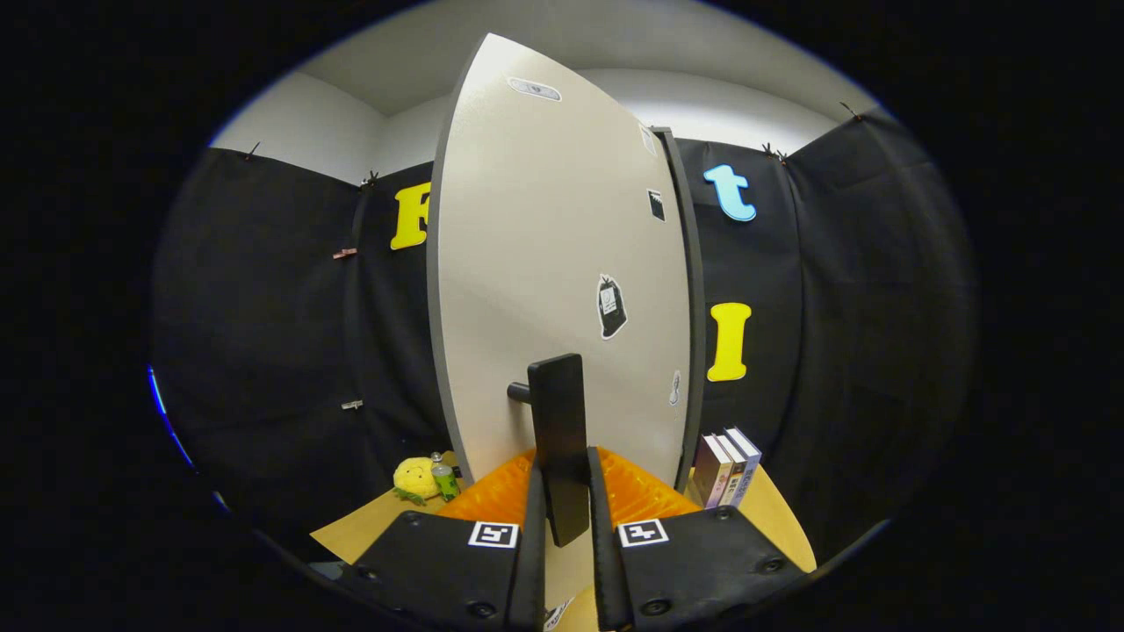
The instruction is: Open the shoe cabinet door, grab the shoes and put them into the shoe cabinet, then close the shoe cabinet door.
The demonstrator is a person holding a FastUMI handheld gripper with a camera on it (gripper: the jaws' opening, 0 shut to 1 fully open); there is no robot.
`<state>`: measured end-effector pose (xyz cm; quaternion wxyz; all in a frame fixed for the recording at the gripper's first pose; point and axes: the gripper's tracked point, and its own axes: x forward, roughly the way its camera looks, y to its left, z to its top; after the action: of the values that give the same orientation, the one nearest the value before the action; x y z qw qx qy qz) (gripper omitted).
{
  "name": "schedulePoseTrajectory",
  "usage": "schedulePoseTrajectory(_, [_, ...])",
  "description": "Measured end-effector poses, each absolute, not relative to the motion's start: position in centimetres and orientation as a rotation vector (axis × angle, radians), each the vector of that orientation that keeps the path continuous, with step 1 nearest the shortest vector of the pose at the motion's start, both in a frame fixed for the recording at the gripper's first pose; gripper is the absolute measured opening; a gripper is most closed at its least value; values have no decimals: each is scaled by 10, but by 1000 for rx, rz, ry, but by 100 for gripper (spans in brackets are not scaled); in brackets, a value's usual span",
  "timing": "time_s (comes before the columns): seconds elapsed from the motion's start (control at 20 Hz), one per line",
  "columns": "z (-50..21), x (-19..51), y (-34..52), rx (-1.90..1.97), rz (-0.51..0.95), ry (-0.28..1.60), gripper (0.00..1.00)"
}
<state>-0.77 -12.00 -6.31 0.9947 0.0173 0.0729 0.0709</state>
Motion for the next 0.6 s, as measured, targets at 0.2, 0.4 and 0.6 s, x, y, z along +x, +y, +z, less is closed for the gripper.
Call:
schedulePoseTrajectory(0.2, [-68,-8,-144,41,100,159,26])
schedulePoseTrajectory(0.4, [-67,-2,-171,41,31,146,26])
schedulePoseTrajectory(0.6, [-62,-3,-190,52,-14,127,21])
